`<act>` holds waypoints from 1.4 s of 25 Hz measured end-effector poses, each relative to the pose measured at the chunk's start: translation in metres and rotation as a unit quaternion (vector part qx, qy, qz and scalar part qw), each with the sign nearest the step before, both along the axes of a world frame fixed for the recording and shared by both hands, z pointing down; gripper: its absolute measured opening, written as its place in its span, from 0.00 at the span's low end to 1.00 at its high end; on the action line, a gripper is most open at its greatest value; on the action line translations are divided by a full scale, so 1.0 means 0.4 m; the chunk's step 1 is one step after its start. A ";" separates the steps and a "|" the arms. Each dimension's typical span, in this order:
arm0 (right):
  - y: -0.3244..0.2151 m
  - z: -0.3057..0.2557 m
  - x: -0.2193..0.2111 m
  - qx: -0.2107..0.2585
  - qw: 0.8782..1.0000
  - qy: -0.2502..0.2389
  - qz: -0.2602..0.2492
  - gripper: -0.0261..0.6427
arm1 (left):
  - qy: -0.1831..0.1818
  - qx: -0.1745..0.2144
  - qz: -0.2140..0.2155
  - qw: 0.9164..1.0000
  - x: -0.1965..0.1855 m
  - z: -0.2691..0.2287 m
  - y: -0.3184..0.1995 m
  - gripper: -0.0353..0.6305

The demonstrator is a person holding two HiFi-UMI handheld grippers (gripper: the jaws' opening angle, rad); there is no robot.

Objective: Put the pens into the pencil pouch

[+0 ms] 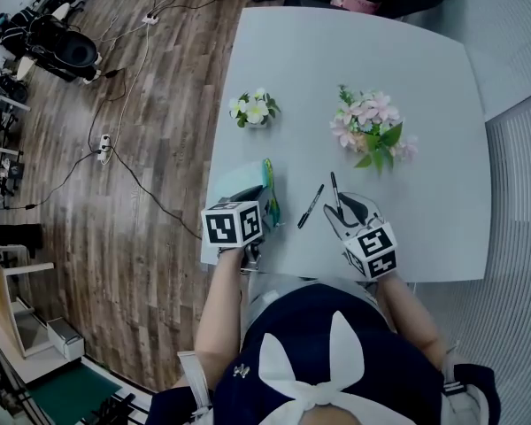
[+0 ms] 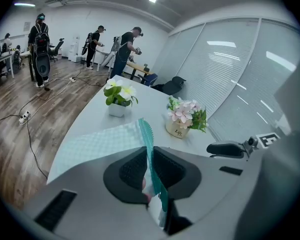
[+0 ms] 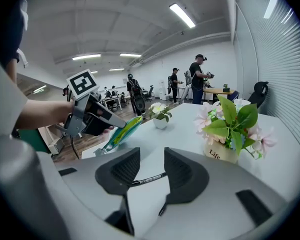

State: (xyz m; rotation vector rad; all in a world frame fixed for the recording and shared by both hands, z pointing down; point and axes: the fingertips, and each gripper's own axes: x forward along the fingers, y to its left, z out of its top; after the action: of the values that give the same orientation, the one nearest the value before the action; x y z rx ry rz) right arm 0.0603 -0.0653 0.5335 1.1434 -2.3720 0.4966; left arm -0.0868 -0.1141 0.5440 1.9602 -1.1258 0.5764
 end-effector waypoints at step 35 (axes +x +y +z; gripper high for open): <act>0.092 0.194 -0.163 -0.019 0.941 0.162 -0.295 0.33 | 0.073 0.018 -0.018 0.997 -0.014 -0.107 0.026 0.13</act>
State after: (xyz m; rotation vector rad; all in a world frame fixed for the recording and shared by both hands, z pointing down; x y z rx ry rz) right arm -0.0050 -0.0283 0.6113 0.4049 -2.2422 0.1291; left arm -0.0926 -0.1036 0.5013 1.9734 -1.0847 0.3885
